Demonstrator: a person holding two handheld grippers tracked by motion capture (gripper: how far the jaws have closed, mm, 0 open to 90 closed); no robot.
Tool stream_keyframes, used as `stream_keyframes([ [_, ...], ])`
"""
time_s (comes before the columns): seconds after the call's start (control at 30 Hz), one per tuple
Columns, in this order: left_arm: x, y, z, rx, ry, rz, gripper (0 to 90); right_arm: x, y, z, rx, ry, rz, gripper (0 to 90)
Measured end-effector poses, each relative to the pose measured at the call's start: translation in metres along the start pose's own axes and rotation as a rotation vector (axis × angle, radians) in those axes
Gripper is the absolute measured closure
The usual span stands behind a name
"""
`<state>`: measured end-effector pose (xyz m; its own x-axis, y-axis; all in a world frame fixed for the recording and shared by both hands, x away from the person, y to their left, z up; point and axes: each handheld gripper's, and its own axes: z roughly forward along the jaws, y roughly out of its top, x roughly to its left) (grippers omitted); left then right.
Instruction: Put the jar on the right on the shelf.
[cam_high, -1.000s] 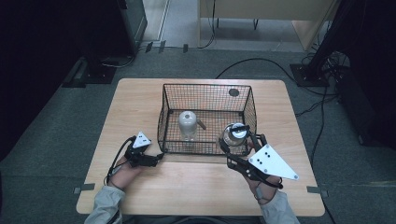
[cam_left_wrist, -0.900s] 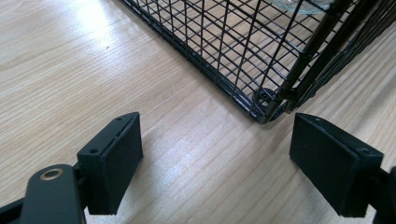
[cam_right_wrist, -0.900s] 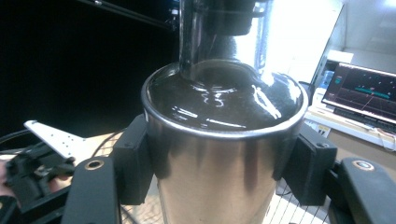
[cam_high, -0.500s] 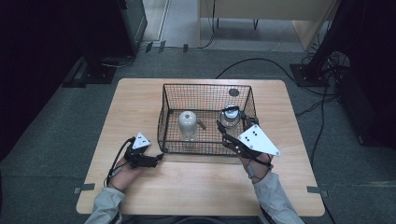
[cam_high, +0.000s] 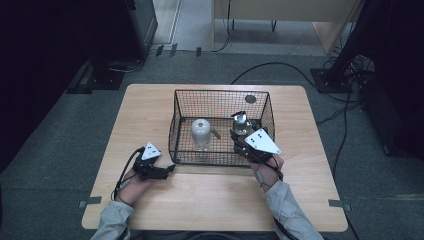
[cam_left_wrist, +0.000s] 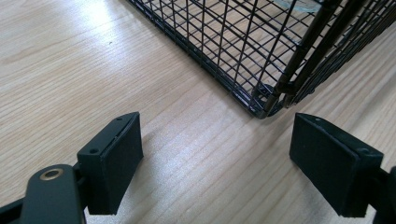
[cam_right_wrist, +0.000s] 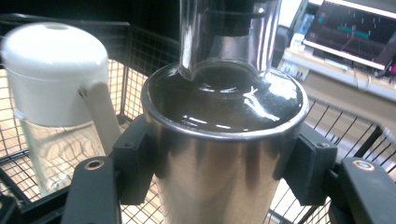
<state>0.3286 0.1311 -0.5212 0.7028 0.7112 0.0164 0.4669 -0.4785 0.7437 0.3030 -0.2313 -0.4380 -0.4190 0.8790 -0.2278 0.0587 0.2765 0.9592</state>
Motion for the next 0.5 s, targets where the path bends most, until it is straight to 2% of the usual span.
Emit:
stream_keyframes([
  [0.17,0.000,0.000,0.000,-0.001,0.000,-0.001,17.4,0.004,-0.007,0.006,0.016,-0.009,0.019,35.3],
  [0.43,0.000,0.000,0.000,-0.001,0.000,-0.002,17.4,0.005,-0.012,0.012,0.026,0.030,0.120,35.3],
  [0.5,0.000,0.000,0.000,-0.001,0.000,-0.002,17.4,0.004,-0.012,0.012,0.027,0.040,0.126,35.3],
])
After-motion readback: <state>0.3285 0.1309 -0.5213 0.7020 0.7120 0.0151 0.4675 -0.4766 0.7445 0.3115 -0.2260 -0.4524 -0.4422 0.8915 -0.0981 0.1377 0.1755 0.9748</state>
